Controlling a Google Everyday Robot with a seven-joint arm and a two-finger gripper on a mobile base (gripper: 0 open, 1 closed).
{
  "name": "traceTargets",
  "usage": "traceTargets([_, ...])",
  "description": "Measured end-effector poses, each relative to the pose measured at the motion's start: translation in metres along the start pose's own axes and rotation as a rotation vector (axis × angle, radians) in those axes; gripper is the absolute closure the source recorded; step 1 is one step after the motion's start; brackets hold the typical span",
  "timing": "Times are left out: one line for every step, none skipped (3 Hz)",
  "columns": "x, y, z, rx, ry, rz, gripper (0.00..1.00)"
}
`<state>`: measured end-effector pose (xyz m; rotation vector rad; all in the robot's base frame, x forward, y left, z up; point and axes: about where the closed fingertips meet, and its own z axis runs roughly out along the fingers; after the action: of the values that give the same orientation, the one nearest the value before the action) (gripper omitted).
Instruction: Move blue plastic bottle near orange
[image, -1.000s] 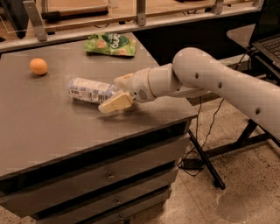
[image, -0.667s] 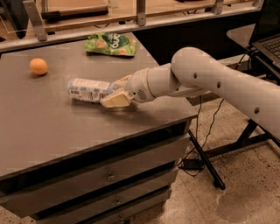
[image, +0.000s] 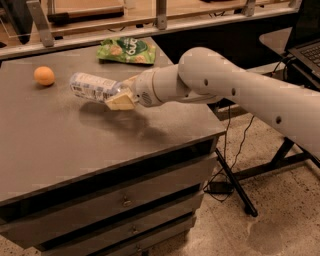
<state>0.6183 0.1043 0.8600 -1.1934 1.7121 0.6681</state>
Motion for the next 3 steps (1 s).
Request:
traceTargets([-0.009, -0.015, 0.017, 0.036, 0.035, -0.002, 1.0])
traceTargets([-0.012, -0.033, 0.039, 0.061, 0.083, -0.014, 1.0])
traceTargets([-0.016, -0.048, 0.057, 0.076, 0.119, -0.031, 1.0])
